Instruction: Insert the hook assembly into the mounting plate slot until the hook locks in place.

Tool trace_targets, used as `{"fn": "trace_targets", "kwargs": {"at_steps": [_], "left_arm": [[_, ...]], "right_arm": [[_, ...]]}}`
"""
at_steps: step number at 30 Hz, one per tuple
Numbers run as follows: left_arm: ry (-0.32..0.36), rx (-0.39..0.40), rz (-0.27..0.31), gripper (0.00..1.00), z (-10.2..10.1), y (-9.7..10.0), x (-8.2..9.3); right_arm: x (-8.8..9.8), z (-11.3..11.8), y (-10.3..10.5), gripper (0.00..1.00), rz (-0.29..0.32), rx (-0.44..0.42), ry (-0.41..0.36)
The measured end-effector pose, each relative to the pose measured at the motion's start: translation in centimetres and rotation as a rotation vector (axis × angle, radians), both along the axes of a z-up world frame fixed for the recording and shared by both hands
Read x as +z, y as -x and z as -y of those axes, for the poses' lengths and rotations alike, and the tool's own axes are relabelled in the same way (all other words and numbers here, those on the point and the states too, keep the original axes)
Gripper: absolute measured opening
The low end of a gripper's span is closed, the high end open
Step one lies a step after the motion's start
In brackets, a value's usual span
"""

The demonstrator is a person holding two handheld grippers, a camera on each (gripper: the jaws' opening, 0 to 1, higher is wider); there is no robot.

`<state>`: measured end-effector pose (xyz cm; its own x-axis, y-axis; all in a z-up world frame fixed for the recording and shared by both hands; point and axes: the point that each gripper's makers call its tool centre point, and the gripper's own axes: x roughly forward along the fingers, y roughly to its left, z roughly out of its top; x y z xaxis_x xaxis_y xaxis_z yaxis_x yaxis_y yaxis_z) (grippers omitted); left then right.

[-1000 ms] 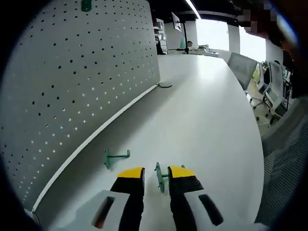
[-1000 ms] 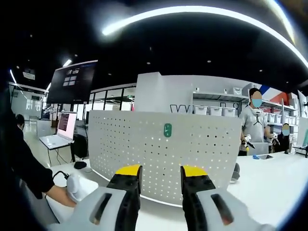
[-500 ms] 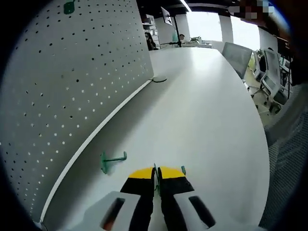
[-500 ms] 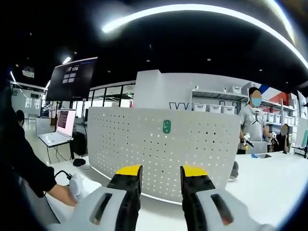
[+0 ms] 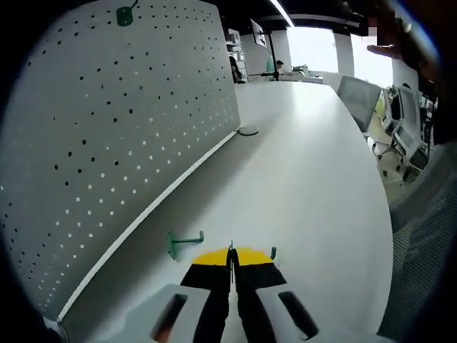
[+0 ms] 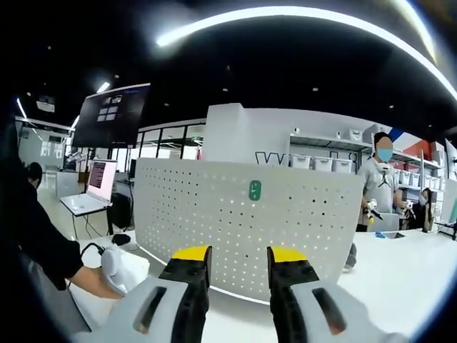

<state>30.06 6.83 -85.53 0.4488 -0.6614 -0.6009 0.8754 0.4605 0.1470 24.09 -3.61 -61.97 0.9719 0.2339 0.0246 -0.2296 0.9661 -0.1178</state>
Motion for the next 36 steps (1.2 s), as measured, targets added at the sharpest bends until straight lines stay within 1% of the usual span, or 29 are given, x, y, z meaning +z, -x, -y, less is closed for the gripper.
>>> {"fn": "trace_targets", "kwargs": {"at_steps": [4, 9, 12, 15, 22, 29, 36], "left_arm": [[0.047, 0.023, 0.011, 0.01, -0.5, -0.1, 1.6], [0.137, 0.063, 0.035, 0.01, -1.3, -0.1, 4.6], [0.176, 0.080, 0.043, 0.01, -1.9, 0.1, 6.0], [0.221, 0.103, 0.048, 0.01, -2.8, 0.3, 7.5], [0.304, 0.156, 0.070, 0.01, -4.8, 1.0, 10.3], [0.379, 0.204, 0.084, 0.01, -6.5, 1.8, 12.4], [0.419, 0.232, 0.096, 0.01, -7.6, 2.4, 13.5]], "right_arm": [[0.5, -0.7, 0.1, 0.29, 0.005, 0.016, 0.011], [0.9, -1.8, 0.1, 0.29, 0.008, 0.043, 0.024], [1.2, -2.6, 0.1, 0.29, 0.013, 0.063, 0.032], [1.8, -3.5, 0.1, 0.28, 0.023, 0.088, 0.036], [1.9, -5.7, -0.1, 0.28, 0.018, 0.148, 0.047], [2.0, -8.0, 0.1, 0.28, 0.018, 0.208, 0.058], [1.6, -9.6, 0.2, 0.28, 0.007, 0.252, 0.060]]}}
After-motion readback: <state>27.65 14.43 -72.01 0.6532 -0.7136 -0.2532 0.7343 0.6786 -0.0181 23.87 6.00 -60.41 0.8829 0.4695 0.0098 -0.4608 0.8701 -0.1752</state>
